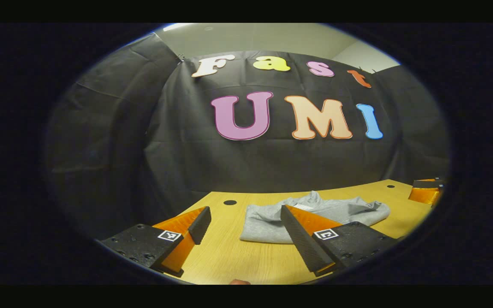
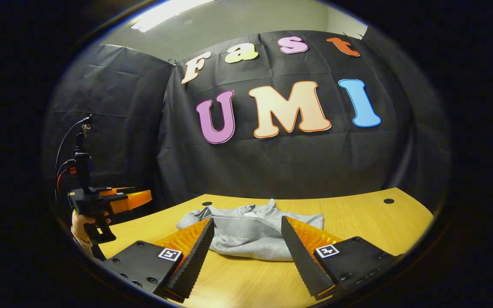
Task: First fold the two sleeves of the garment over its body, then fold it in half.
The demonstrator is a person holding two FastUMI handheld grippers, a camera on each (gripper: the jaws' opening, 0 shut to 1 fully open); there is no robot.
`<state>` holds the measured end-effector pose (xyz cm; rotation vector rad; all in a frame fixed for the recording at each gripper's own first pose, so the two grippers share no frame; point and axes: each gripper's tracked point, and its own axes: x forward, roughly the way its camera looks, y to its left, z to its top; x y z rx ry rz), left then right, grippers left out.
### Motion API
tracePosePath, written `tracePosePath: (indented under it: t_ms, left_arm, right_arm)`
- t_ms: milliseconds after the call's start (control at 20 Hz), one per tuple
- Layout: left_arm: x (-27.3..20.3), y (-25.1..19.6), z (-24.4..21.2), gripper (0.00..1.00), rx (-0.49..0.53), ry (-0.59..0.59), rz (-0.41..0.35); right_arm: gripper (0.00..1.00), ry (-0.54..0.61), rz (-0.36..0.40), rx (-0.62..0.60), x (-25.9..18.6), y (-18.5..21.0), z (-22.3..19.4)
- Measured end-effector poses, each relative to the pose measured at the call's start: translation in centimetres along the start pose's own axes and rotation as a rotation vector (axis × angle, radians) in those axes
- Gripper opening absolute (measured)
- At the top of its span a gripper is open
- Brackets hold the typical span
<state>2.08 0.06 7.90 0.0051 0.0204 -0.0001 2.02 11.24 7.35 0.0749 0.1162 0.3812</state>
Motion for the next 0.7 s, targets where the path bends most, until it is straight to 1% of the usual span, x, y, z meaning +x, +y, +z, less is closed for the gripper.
tracePosePath:
  t_ms: [200, 250, 300, 450, 500, 550, 600, 650, 700]
  left_arm:
    - [-1.2, -0.1, -1.1, 0.98, 0.054, -0.016, 0.029]
    - [-1.4, -0.5, -1.2, 0.96, 0.057, -0.017, 0.024]
    - [-1.6, -0.9, -1.5, 0.99, 0.052, -0.015, 0.015]
    - [-1.6, -2.0, -2.5, 1.0, 0.031, -0.004, -0.015]
    - [-1.5, -2.4, -3.0, 0.96, 0.037, 0.019, -0.032]
    - [-1.5, -2.4, -3.6, 1.0, 0.041, 0.031, -0.028]
    - [-1.4, -2.4, -3.5, 0.96, 0.04, 0.028, -0.029]
    - [-1.4, -2.7, -3.5, 0.95, 0.041, 0.029, -0.033]
    - [-1.4, -2.8, -3.6, 0.95, 0.043, 0.032, -0.037]
  right_arm:
    - [0.97, 0.016, -0.016, -0.018, -1.4, 0.0, -2.4]
    - [0.97, 0.021, -0.02, -0.021, -1.7, -0.1, -2.9]
    - [0.97, 0.024, -0.023, -0.021, -1.8, -0.2, -3.3]
    - [0.97, 0.025, -0.024, -0.008, -2.3, -0.3, -4.1]
    - [0.97, 0.024, -0.025, -0.003, -2.4, -0.5, -4.3]
    - [0.97, 0.022, -0.027, 0.004, -2.6, -0.6, -4.3]
    - [0.97, 0.017, -0.026, 0.012, -2.8, -0.7, -4.3]
    - [0.97, 0.004, -0.032, 0.019, -2.8, -0.9, -4.2]
    - [0.94, 0.009, -0.03, 0.02, -2.9, -1.2, -4.0]
